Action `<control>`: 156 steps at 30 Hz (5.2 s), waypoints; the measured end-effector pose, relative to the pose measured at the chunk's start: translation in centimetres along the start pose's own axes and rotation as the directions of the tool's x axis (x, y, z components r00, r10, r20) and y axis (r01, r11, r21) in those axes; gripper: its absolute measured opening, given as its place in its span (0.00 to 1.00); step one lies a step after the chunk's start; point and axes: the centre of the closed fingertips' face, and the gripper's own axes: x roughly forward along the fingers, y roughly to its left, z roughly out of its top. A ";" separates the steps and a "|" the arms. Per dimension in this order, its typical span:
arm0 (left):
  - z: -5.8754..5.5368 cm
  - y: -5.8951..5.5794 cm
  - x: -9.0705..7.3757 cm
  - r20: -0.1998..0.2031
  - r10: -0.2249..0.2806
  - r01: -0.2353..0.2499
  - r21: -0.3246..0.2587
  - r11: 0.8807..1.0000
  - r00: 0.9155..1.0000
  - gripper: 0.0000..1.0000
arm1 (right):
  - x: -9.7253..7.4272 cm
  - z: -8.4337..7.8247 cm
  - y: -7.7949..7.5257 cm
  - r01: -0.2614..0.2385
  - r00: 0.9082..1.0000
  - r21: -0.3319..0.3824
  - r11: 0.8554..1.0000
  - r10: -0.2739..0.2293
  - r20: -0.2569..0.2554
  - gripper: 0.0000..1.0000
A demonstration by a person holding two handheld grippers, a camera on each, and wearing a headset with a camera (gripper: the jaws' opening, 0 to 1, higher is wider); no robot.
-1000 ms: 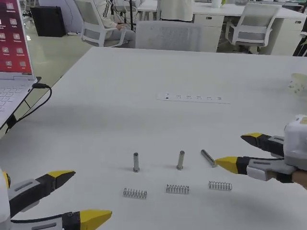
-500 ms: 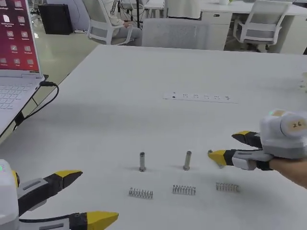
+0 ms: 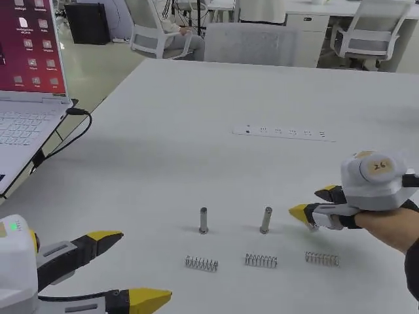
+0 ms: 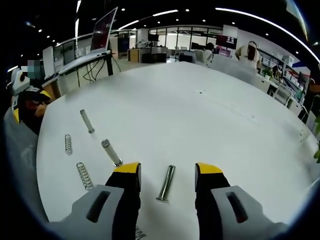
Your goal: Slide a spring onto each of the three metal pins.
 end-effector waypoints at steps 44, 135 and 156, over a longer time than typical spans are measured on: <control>-0.1 0.0 0.1 -0.001 -0.006 0.006 -0.015 1.000 1.000 0.72 | 2.5 -2.3 0.5 0.028 0.985 0.061 0.998 -0.017 -0.169 0.09; 0.4 -1.3 0.3 -0.001 -0.049 0.049 0.041 0.998 0.999 0.69 | -4.8 -2.0 0.7 0.094 0.995 0.123 0.988 -0.088 -0.056 0.06; 0.4 -1.3 0.2 0.000 -0.051 0.051 0.039 0.998 0.999 0.70 | -4.8 -2.2 0.7 0.090 0.995 0.108 0.990 -0.084 -0.054 0.07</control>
